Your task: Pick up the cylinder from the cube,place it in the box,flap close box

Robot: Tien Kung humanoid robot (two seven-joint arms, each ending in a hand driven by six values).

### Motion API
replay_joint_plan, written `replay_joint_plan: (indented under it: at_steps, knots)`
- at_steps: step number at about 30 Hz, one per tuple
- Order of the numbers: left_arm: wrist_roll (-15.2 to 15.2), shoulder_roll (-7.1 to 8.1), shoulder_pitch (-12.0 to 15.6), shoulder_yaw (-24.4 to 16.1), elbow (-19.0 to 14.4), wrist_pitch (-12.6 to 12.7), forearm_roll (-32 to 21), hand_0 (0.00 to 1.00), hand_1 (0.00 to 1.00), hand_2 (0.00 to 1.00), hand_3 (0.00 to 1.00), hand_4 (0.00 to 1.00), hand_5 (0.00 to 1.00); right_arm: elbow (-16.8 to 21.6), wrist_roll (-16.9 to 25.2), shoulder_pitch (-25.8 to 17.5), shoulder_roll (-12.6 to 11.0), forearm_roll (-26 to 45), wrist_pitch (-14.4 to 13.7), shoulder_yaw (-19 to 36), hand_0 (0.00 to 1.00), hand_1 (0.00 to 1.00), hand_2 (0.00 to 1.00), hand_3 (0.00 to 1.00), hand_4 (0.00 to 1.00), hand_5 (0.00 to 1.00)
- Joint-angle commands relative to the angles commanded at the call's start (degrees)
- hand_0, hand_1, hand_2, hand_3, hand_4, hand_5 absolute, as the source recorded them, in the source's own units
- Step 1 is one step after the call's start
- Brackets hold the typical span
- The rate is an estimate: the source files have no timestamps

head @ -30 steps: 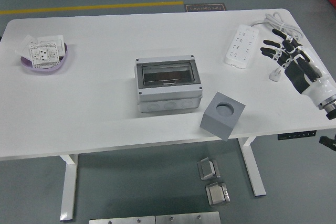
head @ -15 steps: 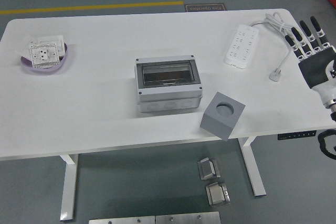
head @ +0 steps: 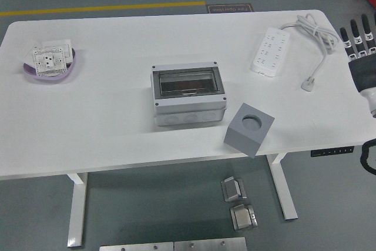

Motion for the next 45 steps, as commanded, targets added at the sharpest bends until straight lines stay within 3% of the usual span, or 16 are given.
replay_joint_plan:
  at_steps: [22,45]
  knots:
    - [0.22,0.72,-0.31,-0.21,-0.02,0.09,0.82,0.659,0.65,0.54,0.579,0.564,0.232,1.37,-2.07,0.54,-0.8,-2.18,3.04,-0.59,0.83,0.775,0.847,0.886,0.84,0.716]
    - [0.44,0.4,0.09,-0.99,0.0,0.08,1.31,0.659,0.65,0.54,0.58,0.571,0.235,2.44,-2.23,0.28,-1.07,-6.07,2.13,0.94,0.827,0.765,0.844,0.878,0.834,0.709]
